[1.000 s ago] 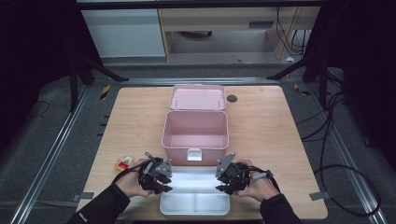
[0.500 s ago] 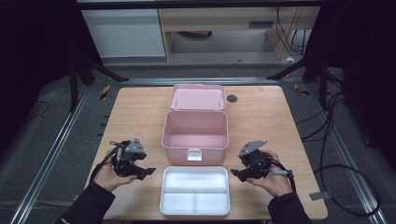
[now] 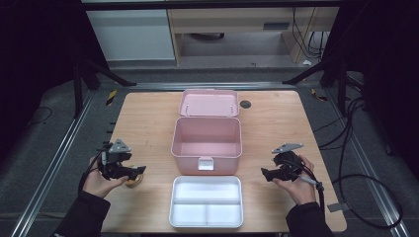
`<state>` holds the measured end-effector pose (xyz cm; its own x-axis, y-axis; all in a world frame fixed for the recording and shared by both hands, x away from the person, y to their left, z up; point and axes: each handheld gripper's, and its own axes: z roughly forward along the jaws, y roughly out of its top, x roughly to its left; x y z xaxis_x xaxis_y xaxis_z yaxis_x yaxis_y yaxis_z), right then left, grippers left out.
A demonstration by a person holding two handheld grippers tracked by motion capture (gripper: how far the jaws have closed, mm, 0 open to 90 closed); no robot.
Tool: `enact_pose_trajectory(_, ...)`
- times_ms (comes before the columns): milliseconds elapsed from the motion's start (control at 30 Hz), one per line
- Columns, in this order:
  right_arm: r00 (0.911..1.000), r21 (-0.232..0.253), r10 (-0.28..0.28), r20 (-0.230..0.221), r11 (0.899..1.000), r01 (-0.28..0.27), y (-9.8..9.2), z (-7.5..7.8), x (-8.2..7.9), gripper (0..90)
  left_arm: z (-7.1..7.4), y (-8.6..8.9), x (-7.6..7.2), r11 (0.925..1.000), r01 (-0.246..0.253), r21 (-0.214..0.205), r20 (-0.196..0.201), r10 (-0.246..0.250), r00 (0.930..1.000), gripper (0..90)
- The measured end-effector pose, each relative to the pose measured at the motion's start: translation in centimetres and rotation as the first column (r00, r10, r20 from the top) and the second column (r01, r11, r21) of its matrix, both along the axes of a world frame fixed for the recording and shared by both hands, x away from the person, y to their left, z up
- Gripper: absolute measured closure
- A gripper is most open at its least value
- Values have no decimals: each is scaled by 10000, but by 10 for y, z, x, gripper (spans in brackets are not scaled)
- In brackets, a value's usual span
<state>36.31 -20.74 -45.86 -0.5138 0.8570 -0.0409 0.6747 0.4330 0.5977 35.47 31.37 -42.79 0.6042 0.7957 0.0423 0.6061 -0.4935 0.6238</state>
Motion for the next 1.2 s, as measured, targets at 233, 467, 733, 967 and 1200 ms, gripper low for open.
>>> enact_pose_trajectory(233,9958,-274,-913,6,9955,912,-10,-6,3,221,-8,20,5,9970,-742,-212,-237,737,9970,186)
enact_pose_trajectory(467,9931,-175,-1157,164,9931,1160,-15,-4,3,218,-15,21,7,9974,-718,40,-473,719,9963,166)
enact_pose_trajectory(733,9928,-219,-1193,112,9926,1195,-17,-5,3,213,-25,16,10,9978,-584,322,-853,609,9945,151)
enact_pose_trajectory(967,9937,-202,-1121,94,9935,1122,-16,-6,2,213,-33,16,14,9972,-530,533,-1259,594,9903,144)
enact_pose_trajectory(1200,9955,-274,-948,60,9951,949,-14,-6,2,214,-43,13,16,9941,-346,1025,-1769,524,9828,132)
